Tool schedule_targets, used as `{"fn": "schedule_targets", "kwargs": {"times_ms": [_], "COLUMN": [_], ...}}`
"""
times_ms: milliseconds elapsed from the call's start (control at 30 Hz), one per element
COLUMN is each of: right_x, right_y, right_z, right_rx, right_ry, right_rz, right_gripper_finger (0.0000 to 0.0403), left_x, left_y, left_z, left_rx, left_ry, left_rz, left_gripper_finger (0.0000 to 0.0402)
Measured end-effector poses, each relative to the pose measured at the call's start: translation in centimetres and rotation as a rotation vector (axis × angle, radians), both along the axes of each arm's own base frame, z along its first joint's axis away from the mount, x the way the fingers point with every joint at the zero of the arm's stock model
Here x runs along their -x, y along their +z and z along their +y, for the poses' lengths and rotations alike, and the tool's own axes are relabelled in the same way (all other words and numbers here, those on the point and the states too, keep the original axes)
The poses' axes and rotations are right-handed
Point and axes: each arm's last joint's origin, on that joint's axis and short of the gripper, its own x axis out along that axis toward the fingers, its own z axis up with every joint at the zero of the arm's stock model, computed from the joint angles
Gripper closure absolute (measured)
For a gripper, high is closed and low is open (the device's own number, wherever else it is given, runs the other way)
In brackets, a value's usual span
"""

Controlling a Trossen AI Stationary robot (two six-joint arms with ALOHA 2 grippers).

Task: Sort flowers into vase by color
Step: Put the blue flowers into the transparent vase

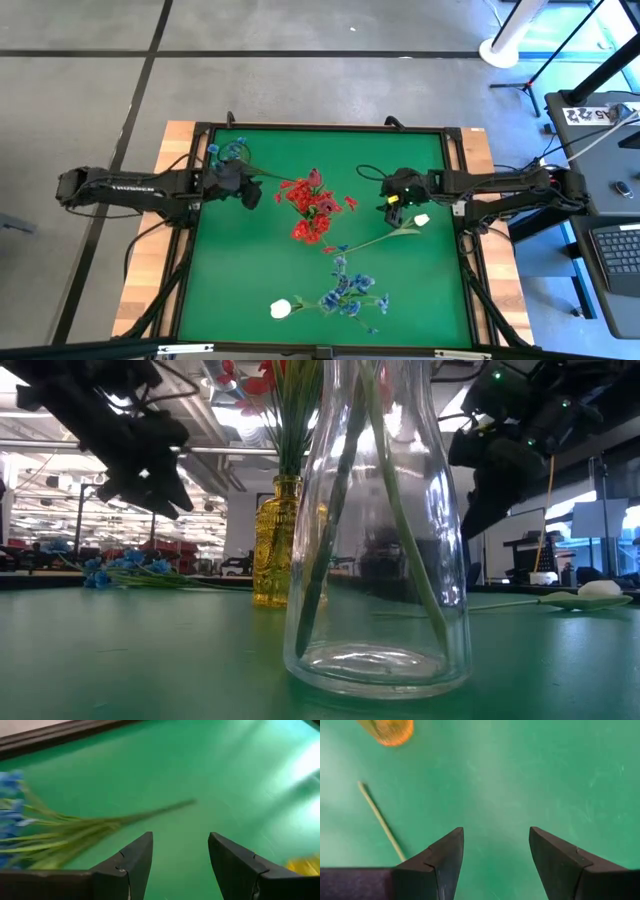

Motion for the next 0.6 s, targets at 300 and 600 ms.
{"fn": "schedule_targets", "kwargs": {"times_ms": [300, 600], "right_x": [-1.2, -1.6], "right_y": [3.1, 3.6], "right_z": [-0.1, -0.1], "right_rx": [-0.014, 0.013], "right_ry": [0.022, 0.054], "right_rz": [-0.089, -0.138], "right_gripper_finger": [0.0178, 0.0178], "left_x": [1.2, 1.3], "left_y": [-0.2, -2.1], "left_z": [3.4, 6.6], "left_rx": [0.029, 0.227], "left_ry": [0.091, 0.236], "left_rz": [0.049, 0.052], "left_gripper_finger": [0.0215, 0.0215]}}
